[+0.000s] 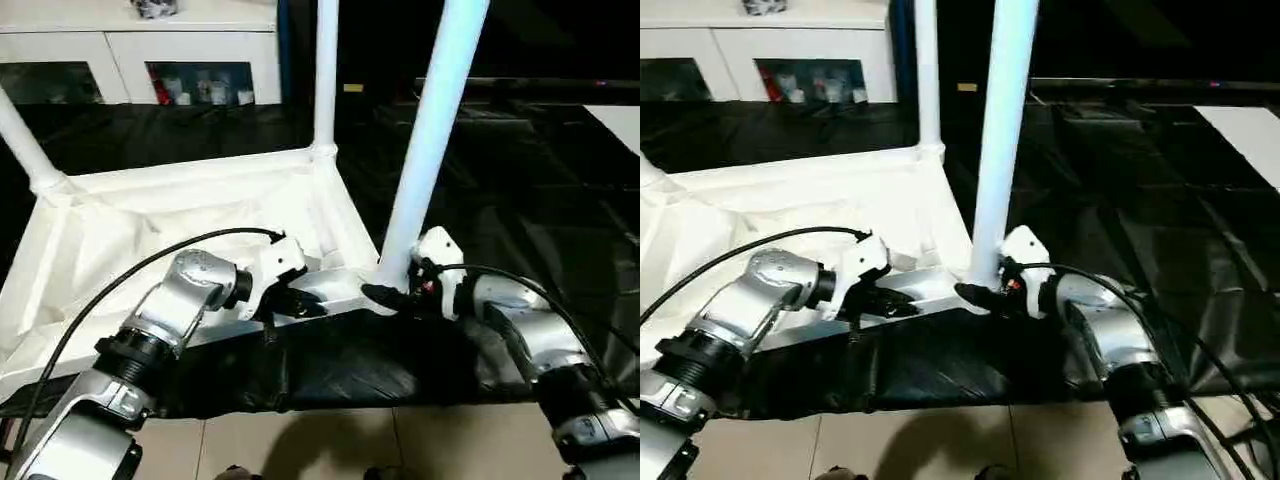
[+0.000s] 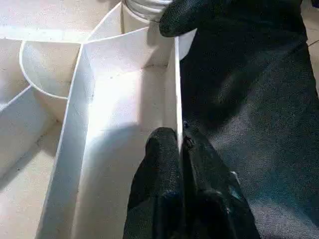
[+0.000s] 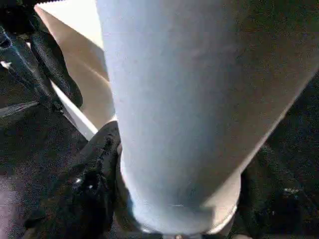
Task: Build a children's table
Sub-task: Rotate leg to tighten
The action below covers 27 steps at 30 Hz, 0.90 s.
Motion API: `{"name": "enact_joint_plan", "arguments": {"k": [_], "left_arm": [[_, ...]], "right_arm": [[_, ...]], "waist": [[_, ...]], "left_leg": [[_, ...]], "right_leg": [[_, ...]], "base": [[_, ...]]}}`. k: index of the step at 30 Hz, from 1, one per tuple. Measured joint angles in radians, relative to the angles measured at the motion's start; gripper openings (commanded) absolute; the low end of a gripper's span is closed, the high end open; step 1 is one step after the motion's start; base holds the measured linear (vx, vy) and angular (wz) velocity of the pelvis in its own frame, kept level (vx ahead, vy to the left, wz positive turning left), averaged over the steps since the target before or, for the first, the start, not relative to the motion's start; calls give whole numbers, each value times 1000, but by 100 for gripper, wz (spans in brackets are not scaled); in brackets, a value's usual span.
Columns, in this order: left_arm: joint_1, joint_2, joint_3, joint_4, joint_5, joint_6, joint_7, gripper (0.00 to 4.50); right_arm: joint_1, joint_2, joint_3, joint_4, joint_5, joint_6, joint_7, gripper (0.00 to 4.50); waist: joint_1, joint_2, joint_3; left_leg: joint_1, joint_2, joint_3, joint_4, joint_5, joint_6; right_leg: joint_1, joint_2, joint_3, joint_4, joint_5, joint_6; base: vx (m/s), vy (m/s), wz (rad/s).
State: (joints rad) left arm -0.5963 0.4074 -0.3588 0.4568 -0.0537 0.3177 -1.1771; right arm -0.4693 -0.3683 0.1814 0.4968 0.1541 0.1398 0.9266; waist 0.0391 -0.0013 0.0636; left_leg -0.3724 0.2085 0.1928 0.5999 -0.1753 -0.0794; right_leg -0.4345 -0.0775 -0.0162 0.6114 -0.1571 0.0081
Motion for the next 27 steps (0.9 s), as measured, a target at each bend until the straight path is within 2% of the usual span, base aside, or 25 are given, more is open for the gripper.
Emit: {"name": "enact_joint_plan", "arguments": {"k": [7, 11, 14, 16, 17, 18, 19, 21, 23, 24, 27], "left_arm": [[-21, -36, 19, 62, 2, -18, 32, 0], [-58, -130, 34, 125, 45, -13, 166, 0], [-72, -188, 43, 162, 58, 2, 235, 0], [-95, -228, 51, 207, 78, -1, 292, 0], [-103, -241, 53, 221, 85, -2, 312, 0], [-105, -250, 54, 229, 90, -6, 327, 0], [-106, -251, 56, 234, 90, -11, 331, 0], [-106, -252, 58, 237, 91, -21, 333, 0], [-106, -251, 58, 237, 95, -27, 329, 0], [-105, -247, 57, 235, 99, -37, 320, 0], [-97, -228, 56, 222, 100, -51, 291, 0]], "right_arm": [[2, 39, -24, 17, -9, -1, -70, 273], [36, 145, -93, 3, -45, 11, -339, 272], [40, 209, -136, 8, -66, 23, -493, 272], [4, 277, -175, 66, -85, 12, -632, 272], [-11, 294, -186, 90, -89, 6, -679, 272], [-25, 306, -192, 114, -90, -6, -711, 272], [-32, 316, -194, 131, -95, -20, -727, 272], [-36, 319, -196, 144, -98, -42, -738, 342], [-35, 327, -199, 145, -92, -58, -736, 344], [-30, 325, -203, 143, -87, -67, -717, 373], [-6, 294, -201, 116, -82, -76, -612, 389]], "waist": [[-4, 0, 0], [-2, -2, 1], [-6, 4, 1], [-14, 10, -1], [-16, 10, -1], [-23, 13, 0], [-29, 15, 1], [-38, 20, 4], [-41, 21, 4], [-42, 20, 5], [-44, 19, 6]], "left_leg": [[1, 0, 0, -1, 0, 0], [3, -2, -2, -1, 0, 0], [6, -4, -13, -6, 0, 0], [6, -8, -20, -9, 0, 0], [5, -10, -24, -9, 0, 0], [6, -13, -28, -11, 0, 0], [7, -15, -29, -13, 0, 1], [6, -20, -29, -18, -1, 1], [5, -21, -27, -22, -1, 2], [4, -21, -25, -23, -1, 2], [4, -21, -23, -26, -1, 2]], "right_leg": [[0, 0, 0, -1, 0, 0], [5, -1, 2, -5, -1, 2], [16, -1, -2, -25, -1, 2], [21, -2, -7, -41, -1, 2], [22, -5, -11, -46, -1, 2], [28, -13, -25, -57, -1, 2], [31, -16, -29, -63, -1, 2], [35, -18, -32, -78, -1, 2], [36, -20, -31, -85, -1, 2], [35, -21, -30, -87, -1, 2], [33, -22, -29, -85, -1, 2]], "base": [[0, 0, 0], [0, 0, 0], [0, 0, 0], [-12, 27, -5], [-25, 54, -10], [-23, 62, -7], [-16, 59, -2], [-8, 30, -1], [0, 0, 0], [0, 0, 0], [0, 0, 0]]}}
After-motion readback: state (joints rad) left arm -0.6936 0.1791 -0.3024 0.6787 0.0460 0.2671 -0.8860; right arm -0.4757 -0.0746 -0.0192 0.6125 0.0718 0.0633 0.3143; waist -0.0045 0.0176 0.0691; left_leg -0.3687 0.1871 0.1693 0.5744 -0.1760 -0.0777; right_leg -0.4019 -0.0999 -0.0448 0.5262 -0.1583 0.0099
